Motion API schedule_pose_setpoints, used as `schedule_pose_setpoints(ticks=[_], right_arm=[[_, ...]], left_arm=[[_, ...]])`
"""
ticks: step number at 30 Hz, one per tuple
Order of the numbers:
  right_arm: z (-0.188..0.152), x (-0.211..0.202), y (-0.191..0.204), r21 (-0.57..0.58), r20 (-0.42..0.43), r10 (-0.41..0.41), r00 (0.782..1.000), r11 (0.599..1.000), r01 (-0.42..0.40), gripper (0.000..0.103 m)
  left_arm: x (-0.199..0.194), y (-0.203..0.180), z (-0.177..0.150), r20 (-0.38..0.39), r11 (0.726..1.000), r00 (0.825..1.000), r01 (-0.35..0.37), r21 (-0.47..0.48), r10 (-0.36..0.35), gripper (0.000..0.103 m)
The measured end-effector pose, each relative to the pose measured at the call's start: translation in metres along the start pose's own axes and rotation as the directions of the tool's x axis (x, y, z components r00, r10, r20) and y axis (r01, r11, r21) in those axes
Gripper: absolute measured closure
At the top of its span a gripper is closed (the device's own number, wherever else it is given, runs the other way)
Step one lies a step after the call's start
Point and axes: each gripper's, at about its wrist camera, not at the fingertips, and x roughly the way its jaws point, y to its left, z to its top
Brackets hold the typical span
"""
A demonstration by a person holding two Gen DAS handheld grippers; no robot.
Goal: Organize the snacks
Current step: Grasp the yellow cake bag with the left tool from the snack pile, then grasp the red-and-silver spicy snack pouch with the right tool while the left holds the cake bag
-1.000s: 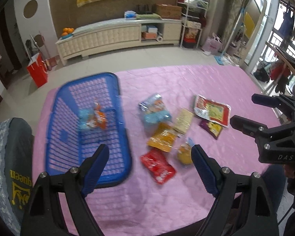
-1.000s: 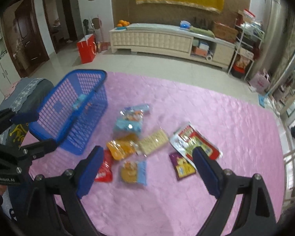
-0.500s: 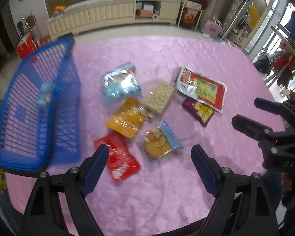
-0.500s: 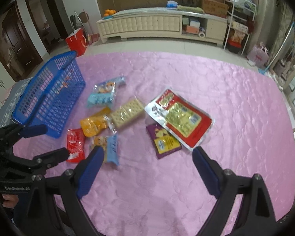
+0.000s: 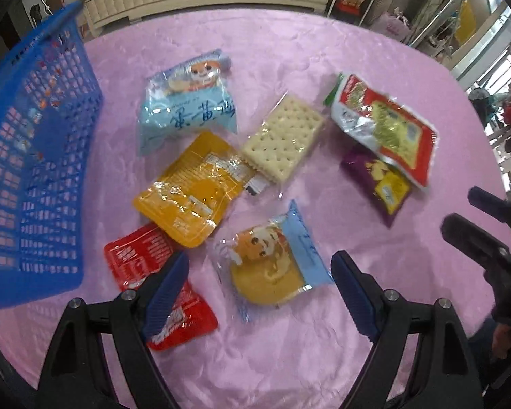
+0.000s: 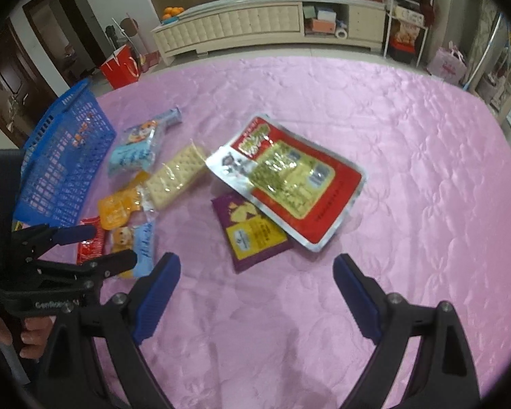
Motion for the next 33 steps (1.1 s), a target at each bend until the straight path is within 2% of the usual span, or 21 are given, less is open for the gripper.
schedule_pose_setpoints(ticks=[3, 8, 13, 16, 21, 27, 33], right_arm=[[0.000, 0.006, -0.004, 0.007, -0.001, -0.001, 1.000, 1.000, 0.001, 0.009], [0.000, 0.011, -0.010, 0.037, -0.007, 0.014, 1.000, 0.999, -0.014, 0.009], [-0.001, 0.012, -0.010, 0.037, -0.014, 0.004, 1.000, 0.999, -0.004, 0.009], [-0.001, 0.007, -0.010, 0.037, -0.010, -0.005, 1.000, 0.999, 0.005, 0.009], [0.003, 0.001, -0.012, 0.031, -0.005, -0.010, 1.000, 0.999, 0.010, 0.009], [0.020, -0.002, -0.009, -0.030, 0.014, -0.026, 1.000, 0.999, 0.027, 0.009], [0.043, 0.006, 0.003, -0.198, 0.026, -0.025, 0.999, 0.980, 0.030, 0.009]], left_arm=[[0.013, 0.002, 0.002, -0.003, 1.000, 1.000, -0.011, -0.016, 0.011, 0.019], [0.028, 0.002, 0.004, -0.029, 1.000, 0.999, 0.018, -0.016, -0.019, 0.019], [0.033, -0.012, 0.002, -0.040, 1.000, 0.999, -0.016, 0.023, 0.017, 0.019], [0.030, -0.025, -0.003, -0.027, 0.998, 0.999, -0.030, 0.057, 0.032, 0.029], [0.021, -0.026, -0.009, -0.039, 0.998, 0.999, 0.022, 0.052, -0.020, 0.053], [-0.008, -0.018, 0.000, 0.015, 0.997, 0.999, 0.036, 0.063, -0.037, 0.055], [-0.037, -0.007, 0.013, 0.102, 0.998, 0.994, 0.018, 0.062, -0.025, 0.055]])
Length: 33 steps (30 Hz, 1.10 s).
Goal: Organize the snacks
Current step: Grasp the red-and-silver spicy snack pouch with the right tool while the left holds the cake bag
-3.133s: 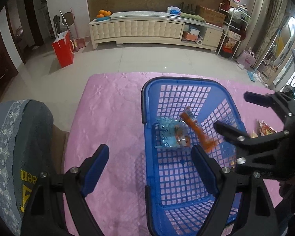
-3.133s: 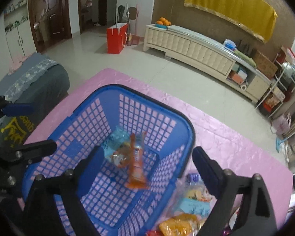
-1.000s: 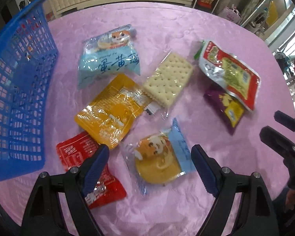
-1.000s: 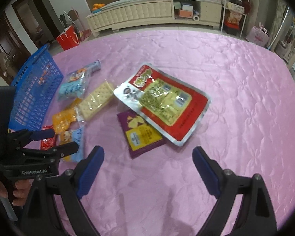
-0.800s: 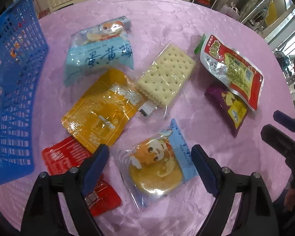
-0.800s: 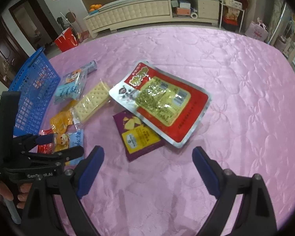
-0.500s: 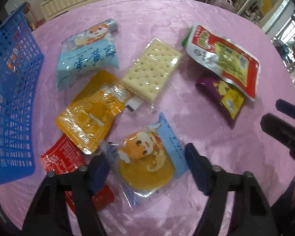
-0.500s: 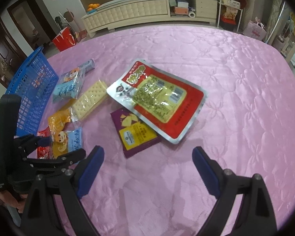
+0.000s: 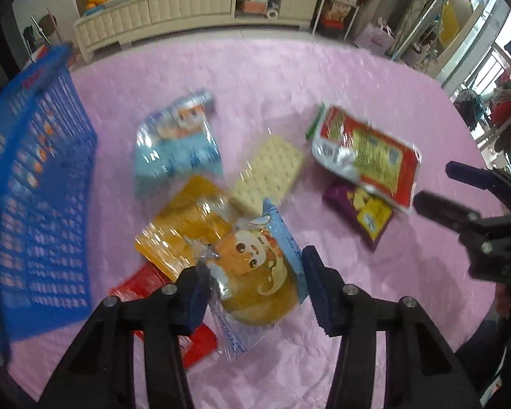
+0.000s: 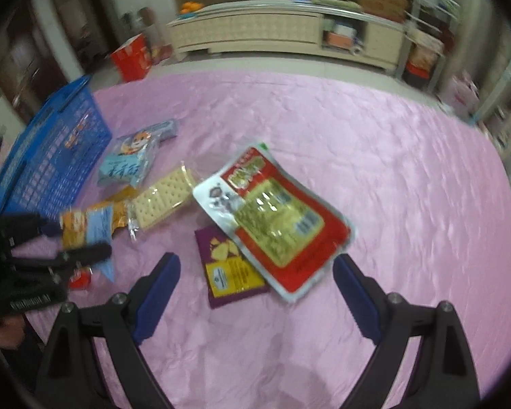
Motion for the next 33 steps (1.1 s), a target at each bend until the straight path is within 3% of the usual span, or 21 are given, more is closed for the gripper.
schedule_pose_setpoints(ticks=[4, 7, 12, 14, 23, 26, 33], right_arm=[[0.010, 0.014, 0.004, -0.103, -0.016, -0.033, 0.999, 0.994, 0.031, 0.009], [0.015, 0.033, 0.007, -0.182, -0.062, -0.021, 0.998, 0.983, 0.009, 0.009], [0.016, 0.053, 0.015, -0.376, -0.061, -0.088, 0.994, 0.925, 0.058, 0.009], [0.017, 0.060, 0.014, -0.397, -0.071, -0.100, 0.992, 0.915, 0.064, 0.009], [0.020, 0.079, 0.007, -0.353, -0.132, -0.045, 0.990, 0.936, -0.005, 0.010], [0.024, 0.080, -0.003, -0.284, -0.155, 0.011, 0.988, 0.957, -0.055, 0.021], [0.042, 0.083, -0.003, -0.297, -0.215, 0.025, 0.976, 0.951, -0.090, 0.024]], left_arm=[[-0.005, 0.004, 0.011, 0.030, 1.000, 1.000, 0.004, 0.013, -0.005, 0.055], [0.004, 0.008, 0.021, 0.031, 1.000, 0.999, 0.008, 0.019, -0.008, 0.055], [0.016, 0.004, 0.023, 0.026, 0.999, 1.000, 0.013, 0.047, -0.014, 0.055], [0.020, 0.000, 0.022, 0.028, 0.998, 1.000, 0.010, 0.068, -0.012, 0.055], [0.034, -0.001, 0.022, 0.008, 0.997, 0.999, 0.034, 0.075, -0.035, 0.055], [0.036, 0.000, 0.023, 0.005, 0.997, 0.999, 0.035, 0.071, -0.035, 0.056], [0.033, 0.004, 0.026, 0.015, 0.998, 0.999, 0.037, 0.056, -0.038, 0.055]])
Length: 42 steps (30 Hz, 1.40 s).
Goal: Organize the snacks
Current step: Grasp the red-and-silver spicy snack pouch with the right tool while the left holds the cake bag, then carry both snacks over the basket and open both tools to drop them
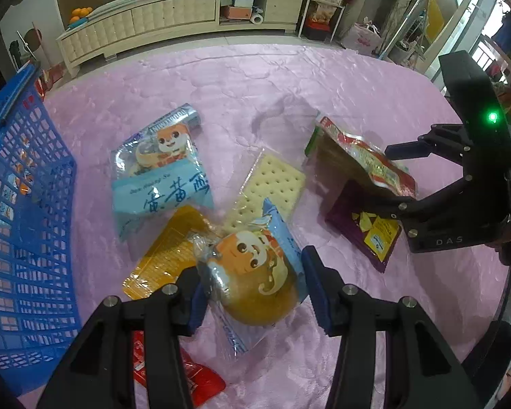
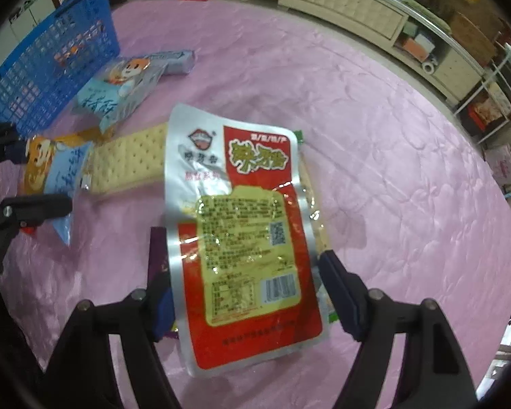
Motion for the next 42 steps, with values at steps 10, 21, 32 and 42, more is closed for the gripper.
schedule_pose_setpoints(ticks=[10, 21, 32, 42], right_arm=[[0.024, 0.012, -0.011, 0.077, -0.035, 0.006, 0.999, 0.997, -0.004, 0.020], [0.038, 0.013, -0.033, 0.197, 0.020, 0.107, 0.994, 0.974, -0.109, 0.053], [0.009, -0.026, 0.006, 0.163, 0.132, 0.010, 0.991, 0.986, -0.032, 0.093], [-0.007, -0.089, 0.041, 0.195, 0.257, 0.036, 0.966, 0.977, -0.089, 0.094]], left_arm=[[-0.013, 0.006, 0.003, 0.027, 1.000, 1.000, -0.007, 0.000, 0.007, 0.056], [-0.013, 0.013, 0.000, 0.019, 1.000, 1.000, -0.005, -0.019, 0.006, 0.056], [-0.036, 0.008, -0.004, 0.054, 1.000, 0.999, 0.002, -0.015, -0.002, 0.056], [-0.097, 0.012, -0.019, 0.139, 1.000, 0.990, -0.002, -0.017, 0.004, 0.056]])
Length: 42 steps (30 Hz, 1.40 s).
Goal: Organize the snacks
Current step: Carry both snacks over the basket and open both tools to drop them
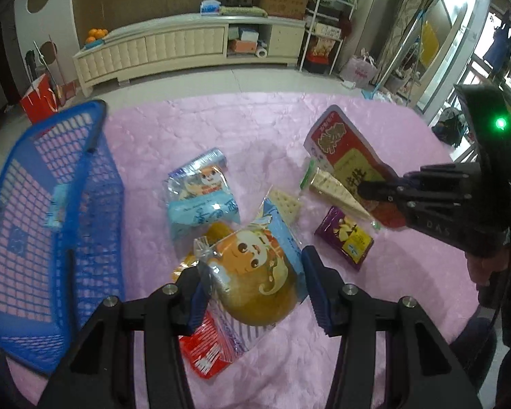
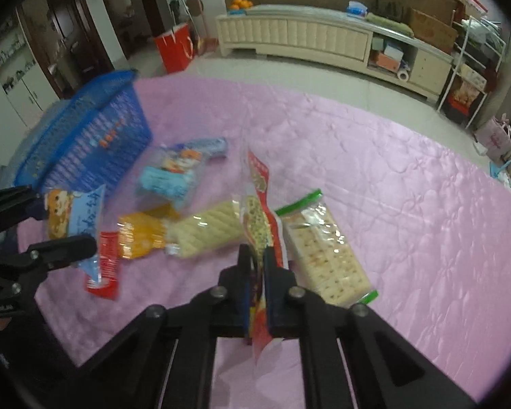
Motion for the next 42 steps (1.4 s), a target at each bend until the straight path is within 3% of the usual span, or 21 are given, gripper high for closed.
schedule_pose_setpoints(ticks=[10, 21, 30, 42], right_arm=[[0.020, -0.049, 0.067, -0.026, 0.098, 0.001, 0.995, 1.000, 0.002, 0.094], [0.044, -0.066, 0.144, -0.107, 0.147, 0.048, 0.988, 0.994, -0.033, 0.094], [0.074, -0.040, 0.195, -0.189, 0.130, 0.080, 0.988, 0.980, -0.054, 0.094], [0.109, -0.006, 0.222, -0.266, 0.098, 0.076, 0.992, 0.963, -0.047, 0.094]], left_arm=[[-0.077, 0.022, -0.011, 0.094, 0.999, 0.994, -0.049, 0.006, 0.048, 0.056], [-0.141, 0.086, -0.025, 0.171, 0.994, 0.980, -0.099, -0.045, 0.106, 0.056], [-0.153, 0.134, -0.033, 0.161, 0.988, 0.977, -0.128, -0.083, 0.140, 0.056], [-0.143, 0.191, -0.017, 0.131, 0.981, 0.978, -0.147, -0.125, 0.163, 0.056]])
